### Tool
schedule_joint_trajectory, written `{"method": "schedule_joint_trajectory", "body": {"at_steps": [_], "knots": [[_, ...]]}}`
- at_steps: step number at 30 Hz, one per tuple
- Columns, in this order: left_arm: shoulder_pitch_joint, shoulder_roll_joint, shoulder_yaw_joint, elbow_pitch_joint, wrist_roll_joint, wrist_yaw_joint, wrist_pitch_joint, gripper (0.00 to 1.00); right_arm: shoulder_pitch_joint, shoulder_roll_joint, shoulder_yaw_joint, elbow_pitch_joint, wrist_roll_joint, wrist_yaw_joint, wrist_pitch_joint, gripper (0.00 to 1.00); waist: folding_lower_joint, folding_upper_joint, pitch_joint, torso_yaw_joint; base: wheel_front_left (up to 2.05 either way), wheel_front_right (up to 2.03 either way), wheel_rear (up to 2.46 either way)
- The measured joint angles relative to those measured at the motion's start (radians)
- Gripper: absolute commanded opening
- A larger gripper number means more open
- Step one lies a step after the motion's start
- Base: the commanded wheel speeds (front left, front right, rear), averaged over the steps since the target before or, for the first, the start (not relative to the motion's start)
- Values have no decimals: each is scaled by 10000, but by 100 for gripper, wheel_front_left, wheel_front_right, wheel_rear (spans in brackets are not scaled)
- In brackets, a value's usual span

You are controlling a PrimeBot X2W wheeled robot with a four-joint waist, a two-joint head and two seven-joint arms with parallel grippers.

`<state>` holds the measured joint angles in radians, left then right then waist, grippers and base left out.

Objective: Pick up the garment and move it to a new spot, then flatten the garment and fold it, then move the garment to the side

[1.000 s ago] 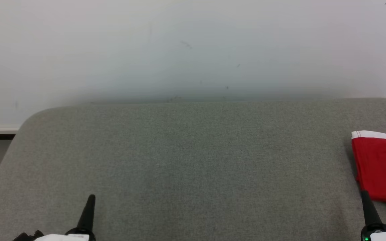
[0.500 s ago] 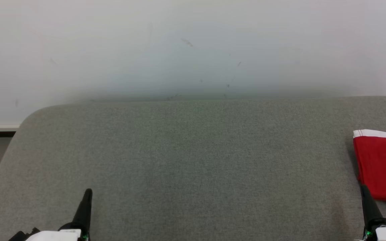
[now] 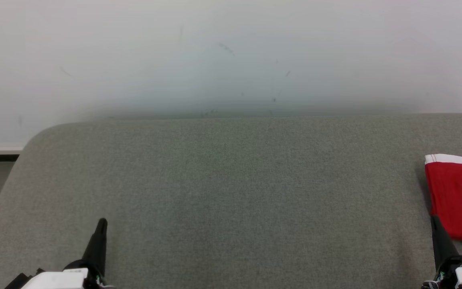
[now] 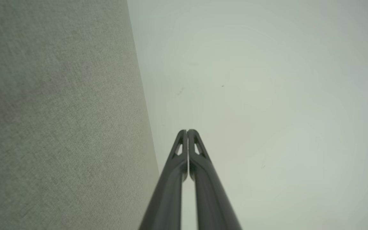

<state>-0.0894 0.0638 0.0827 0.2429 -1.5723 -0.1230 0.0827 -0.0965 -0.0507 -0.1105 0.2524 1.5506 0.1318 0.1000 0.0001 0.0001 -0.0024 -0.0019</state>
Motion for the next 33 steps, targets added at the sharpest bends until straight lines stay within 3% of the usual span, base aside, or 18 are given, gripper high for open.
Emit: {"method": "schedule_joint_trajectory", "body": {"at_steps": [9,33], "knots": [[-144,-4,109,15,-571,-58,148,0,-62,10,-19,-58,606,0,144,0,0,0,56,19,0,0,0],[-149,-38,155,19,-568,-58,211,0,-66,13,-21,-65,614,0,144,0,-2,0,56,19,0,0,0]]}}
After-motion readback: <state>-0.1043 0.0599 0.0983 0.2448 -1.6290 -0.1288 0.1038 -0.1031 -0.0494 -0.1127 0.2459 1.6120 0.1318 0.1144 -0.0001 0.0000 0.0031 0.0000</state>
